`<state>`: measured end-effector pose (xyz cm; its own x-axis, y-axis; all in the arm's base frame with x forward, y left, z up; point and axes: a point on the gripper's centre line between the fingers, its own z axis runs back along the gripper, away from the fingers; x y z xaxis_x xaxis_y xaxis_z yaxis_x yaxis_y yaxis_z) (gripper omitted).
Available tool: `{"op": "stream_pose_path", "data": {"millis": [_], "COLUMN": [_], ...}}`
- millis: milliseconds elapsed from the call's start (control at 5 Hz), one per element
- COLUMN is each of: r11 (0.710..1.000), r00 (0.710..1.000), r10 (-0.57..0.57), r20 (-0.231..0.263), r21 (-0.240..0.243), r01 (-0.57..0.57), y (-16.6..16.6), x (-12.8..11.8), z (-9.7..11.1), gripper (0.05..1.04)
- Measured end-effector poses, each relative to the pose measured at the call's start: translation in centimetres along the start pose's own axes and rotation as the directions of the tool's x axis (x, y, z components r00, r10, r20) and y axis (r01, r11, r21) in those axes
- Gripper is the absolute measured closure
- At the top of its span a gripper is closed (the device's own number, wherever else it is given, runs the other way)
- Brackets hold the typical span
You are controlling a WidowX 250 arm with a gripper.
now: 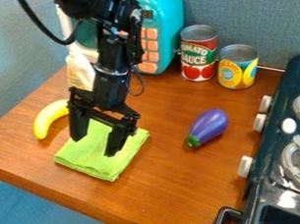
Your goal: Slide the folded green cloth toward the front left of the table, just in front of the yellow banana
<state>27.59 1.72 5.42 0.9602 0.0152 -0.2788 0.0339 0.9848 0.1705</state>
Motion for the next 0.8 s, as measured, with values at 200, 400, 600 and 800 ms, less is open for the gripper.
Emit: {"op": "stream_pose_path", "data": {"millis": [200,400,600,800], "r11": [0.999,0.993,0.993,0.991], "r00": [0.997,0.963,0.953,0.955], "r10": [0.026,0.091,0.082,0.048], "r20": [0.069,0.253,0.290,0.291], "r21": [-0.020,-0.094,-0.101,-0.135], "r01": [-0.025,-0.069,-0.055,-0.008], "y": [1.0,2.7,3.4,3.0], "x": [-0.2,0.1,2.4,5.7], "z": [0.9,4.0,6.0,6.3], "gripper": [0.082,0.082,0.082,0.082]}}
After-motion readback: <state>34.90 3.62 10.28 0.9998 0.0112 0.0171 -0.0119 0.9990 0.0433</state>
